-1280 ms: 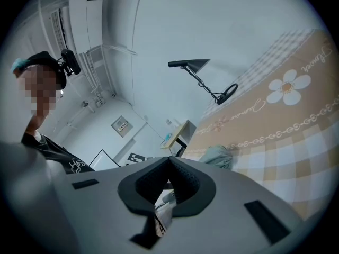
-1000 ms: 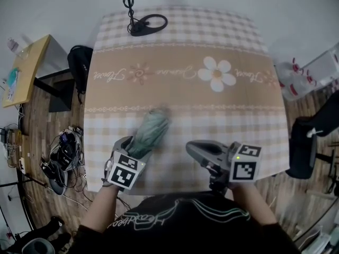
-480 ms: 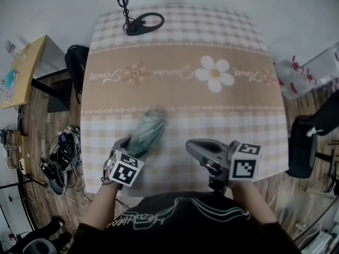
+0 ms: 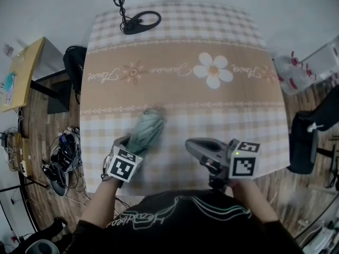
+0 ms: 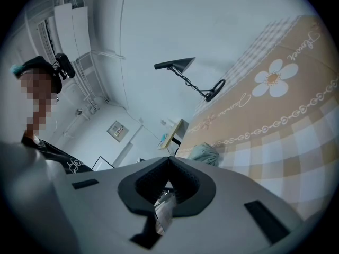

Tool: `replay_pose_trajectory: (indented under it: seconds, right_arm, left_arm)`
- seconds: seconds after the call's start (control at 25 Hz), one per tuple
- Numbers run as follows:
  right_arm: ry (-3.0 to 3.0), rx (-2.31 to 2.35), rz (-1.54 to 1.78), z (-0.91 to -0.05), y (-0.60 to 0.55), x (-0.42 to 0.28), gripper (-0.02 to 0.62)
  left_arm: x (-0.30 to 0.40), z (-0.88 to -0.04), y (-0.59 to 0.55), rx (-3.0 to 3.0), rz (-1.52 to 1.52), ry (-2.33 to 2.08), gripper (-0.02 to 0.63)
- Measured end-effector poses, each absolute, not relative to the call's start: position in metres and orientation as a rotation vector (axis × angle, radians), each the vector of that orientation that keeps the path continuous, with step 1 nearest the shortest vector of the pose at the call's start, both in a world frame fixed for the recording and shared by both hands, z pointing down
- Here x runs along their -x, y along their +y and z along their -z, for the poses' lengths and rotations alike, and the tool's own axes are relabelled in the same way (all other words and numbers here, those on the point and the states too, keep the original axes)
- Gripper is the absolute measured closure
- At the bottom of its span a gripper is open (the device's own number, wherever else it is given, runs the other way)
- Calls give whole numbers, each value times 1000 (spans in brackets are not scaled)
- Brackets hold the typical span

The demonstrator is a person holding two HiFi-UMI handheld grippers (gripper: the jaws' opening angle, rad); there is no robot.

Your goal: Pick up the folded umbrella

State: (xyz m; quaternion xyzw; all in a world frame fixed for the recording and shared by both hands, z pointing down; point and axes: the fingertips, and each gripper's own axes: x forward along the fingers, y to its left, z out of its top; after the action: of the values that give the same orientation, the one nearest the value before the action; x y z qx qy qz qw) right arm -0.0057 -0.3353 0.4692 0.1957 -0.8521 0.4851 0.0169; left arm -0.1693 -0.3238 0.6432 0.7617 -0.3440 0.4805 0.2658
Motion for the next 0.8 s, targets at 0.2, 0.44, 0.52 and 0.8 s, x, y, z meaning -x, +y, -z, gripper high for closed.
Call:
replay_pose_trajectory:
  seconds: [0.2,0.44,0.52,0.8]
  right_arm:
    - [-2648,-616,-1513,-469,-331,6,584]
    - [-2644,-628,-1520,-473,-321,6,584]
    - [-2643,-637,-1519,-472,-318,6,584]
    - [-2650,-672,-1518,-469,-307,4,584]
  left_arm:
    - [170,-643,-324,-2045,-1282,-940,316]
    - [171,-642,-325,-2049,-1271,-942,333]
    - [172,-642,-325,-2047,-1266,-940,336]
    - [168,-636,-323,-2021,-1173,-929,342]
